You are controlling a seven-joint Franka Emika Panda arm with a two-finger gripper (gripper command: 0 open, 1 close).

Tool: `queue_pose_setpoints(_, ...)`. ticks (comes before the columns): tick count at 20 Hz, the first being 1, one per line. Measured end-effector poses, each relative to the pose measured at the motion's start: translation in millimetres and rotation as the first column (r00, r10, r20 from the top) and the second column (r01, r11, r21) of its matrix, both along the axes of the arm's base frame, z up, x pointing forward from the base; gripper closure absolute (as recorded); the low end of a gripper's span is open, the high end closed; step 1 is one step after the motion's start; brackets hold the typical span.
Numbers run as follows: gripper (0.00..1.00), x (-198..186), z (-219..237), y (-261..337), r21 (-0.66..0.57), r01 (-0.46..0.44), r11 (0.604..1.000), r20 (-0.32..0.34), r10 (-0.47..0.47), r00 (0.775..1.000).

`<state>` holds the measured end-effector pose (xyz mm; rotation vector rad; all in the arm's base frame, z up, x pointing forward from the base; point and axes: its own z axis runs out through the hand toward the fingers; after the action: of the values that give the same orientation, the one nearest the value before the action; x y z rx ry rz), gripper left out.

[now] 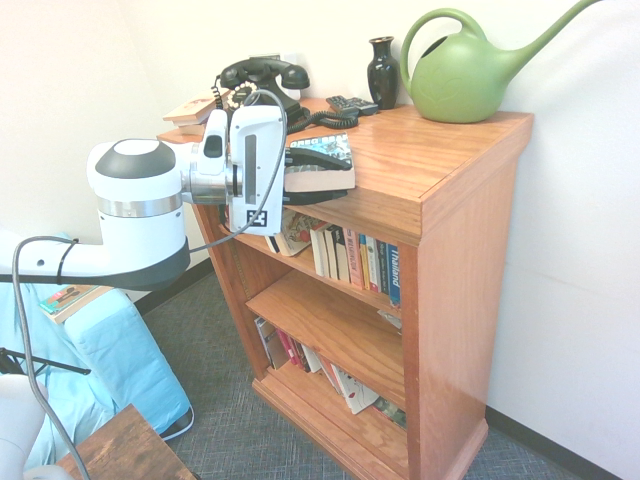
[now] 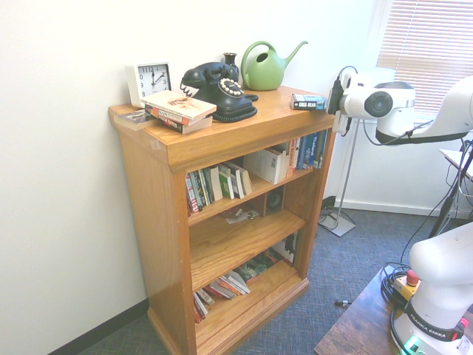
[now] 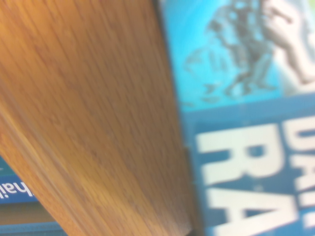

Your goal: Put the book on the shelf

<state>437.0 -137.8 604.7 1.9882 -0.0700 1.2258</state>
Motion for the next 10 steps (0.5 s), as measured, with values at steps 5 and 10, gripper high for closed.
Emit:
queue_pose_setpoints(5, 1.00, -1.3, 2.5, 1.9, -0.005, 0.008, 1.000, 0.006, -0.008, 1.000)
queue_pose_setpoints(10, 1.00, -5.1, 7.5, 9.3, 0.076, 0.041, 0.996, 0.039, -0.044, 0.998)
